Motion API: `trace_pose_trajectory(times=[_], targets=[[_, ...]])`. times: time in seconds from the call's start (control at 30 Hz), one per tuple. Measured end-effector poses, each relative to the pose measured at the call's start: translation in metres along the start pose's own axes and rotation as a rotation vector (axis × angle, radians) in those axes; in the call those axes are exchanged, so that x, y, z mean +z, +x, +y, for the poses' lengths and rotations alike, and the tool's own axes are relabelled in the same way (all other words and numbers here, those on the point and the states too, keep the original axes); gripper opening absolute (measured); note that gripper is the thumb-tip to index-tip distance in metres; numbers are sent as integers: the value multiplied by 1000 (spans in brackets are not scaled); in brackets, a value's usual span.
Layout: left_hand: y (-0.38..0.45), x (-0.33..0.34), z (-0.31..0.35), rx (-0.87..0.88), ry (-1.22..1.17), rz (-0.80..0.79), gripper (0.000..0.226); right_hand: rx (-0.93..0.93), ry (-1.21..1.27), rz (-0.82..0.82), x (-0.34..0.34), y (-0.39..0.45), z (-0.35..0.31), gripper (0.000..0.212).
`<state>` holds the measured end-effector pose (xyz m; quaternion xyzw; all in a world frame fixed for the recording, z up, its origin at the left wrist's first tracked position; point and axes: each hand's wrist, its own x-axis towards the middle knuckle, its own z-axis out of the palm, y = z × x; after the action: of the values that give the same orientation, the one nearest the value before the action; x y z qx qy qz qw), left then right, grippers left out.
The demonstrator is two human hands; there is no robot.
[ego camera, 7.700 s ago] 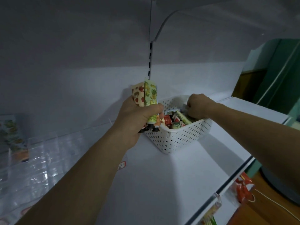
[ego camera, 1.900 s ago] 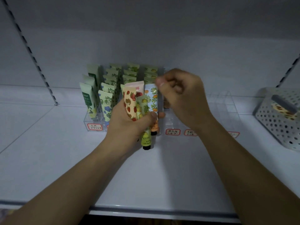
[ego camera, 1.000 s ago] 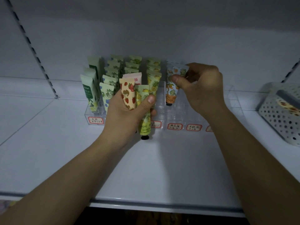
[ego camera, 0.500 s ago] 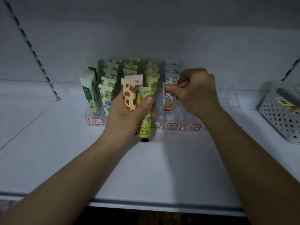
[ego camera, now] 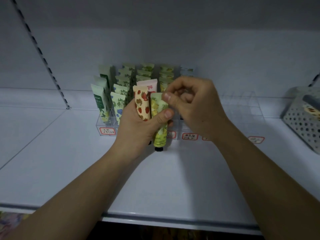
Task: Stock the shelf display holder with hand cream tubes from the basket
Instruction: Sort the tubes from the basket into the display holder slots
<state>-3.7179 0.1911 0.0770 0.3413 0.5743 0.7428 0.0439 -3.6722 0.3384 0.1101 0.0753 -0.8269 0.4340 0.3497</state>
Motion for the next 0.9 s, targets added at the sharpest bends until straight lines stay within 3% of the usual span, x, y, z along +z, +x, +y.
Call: trace_pose_trajectory(times=[0.13,0.3,0.37,0.47,0.5,0.6,0.67,0.77,0.9], targets=[[-2,2,6,43,106,58,17,84,87,242,-12,11,0,12],[0,-1,6,88,203,119,34,177,232,-61,-8,2,-2,5],[0,-5,6,102,278,181,29,160,249,43,-5,3,0,2],[0,-13,7,71,329,287,4,94,65,232,-8,8,15,14],[-1,-14,8,55,351,305,10,52,-42,233,-8,8,20,20],[-9,-16,11,-10,329,276,9,-49,-208,160,2,0,25,27],[-19,-18,12,-60,239,265,21,-76,-248,134,9,-2,26,25],[-34,-26,9,-172,175,251,34,-54,-235,114,13,0,30,24],[-45,-26,9,-261,191,213,33,34,-275,30,18,2,26,22]])
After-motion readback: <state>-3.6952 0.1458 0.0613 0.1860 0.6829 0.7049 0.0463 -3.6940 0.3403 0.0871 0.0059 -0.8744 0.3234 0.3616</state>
